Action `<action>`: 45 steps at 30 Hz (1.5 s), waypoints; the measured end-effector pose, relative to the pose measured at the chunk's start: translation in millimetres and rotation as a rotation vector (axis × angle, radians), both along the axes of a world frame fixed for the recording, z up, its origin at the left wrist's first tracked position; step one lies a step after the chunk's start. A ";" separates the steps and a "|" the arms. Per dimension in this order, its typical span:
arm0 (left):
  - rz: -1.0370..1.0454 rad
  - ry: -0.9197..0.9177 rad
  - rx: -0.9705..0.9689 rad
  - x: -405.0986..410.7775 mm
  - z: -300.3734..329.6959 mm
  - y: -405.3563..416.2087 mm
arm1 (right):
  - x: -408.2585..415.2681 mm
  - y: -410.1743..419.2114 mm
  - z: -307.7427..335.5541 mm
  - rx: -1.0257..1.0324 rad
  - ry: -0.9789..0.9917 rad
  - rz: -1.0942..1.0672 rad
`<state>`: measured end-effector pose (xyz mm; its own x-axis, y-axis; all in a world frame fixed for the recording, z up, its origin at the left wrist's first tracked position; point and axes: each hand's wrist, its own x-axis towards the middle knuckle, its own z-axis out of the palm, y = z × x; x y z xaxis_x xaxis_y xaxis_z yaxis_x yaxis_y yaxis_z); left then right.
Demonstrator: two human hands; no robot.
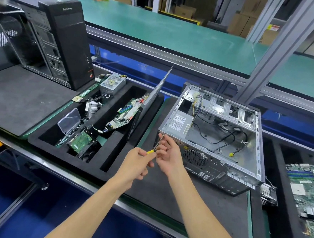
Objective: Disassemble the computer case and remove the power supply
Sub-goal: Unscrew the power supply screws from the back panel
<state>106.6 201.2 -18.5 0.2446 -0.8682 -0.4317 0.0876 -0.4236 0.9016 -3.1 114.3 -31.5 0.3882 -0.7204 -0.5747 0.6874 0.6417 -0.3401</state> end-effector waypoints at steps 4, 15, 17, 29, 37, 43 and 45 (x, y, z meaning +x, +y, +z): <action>-0.018 0.109 0.068 2.1 5.0 -0.3 | -0.3 0.8 -0.7 -0.006 0.004 -0.007; -0.019 0.124 0.071 4.9 3.2 -1.5 | 1.9 -1.5 -0.5 -0.008 0.013 0.007; -0.027 0.127 0.080 5.8 2.9 -0.1 | -0.3 -1.9 -0.7 -0.021 0.031 0.021; -0.176 -0.039 0.224 6.5 -18.9 18.4 | -50.9 37.6 -60.1 -0.449 0.977 0.267; -0.196 0.000 0.206 -14.3 -24.3 17.1 | -75.5 69.0 -87.9 -0.991 1.669 0.660; -0.212 0.000 0.189 -19.3 -29.1 14.1 | -78.8 67.2 -84.6 -0.984 1.658 0.655; -0.204 0.004 0.167 -20.3 -29.7 14.6 | -82.5 67.7 -79.5 -0.988 1.642 0.589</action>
<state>86.3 215.8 -48.1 0.0703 -0.8163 -0.5734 -0.0117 -0.5754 0.8178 -85.6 182.0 -111.1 0.2664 -0.9562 -0.1210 -0.7739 -0.1374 -0.6183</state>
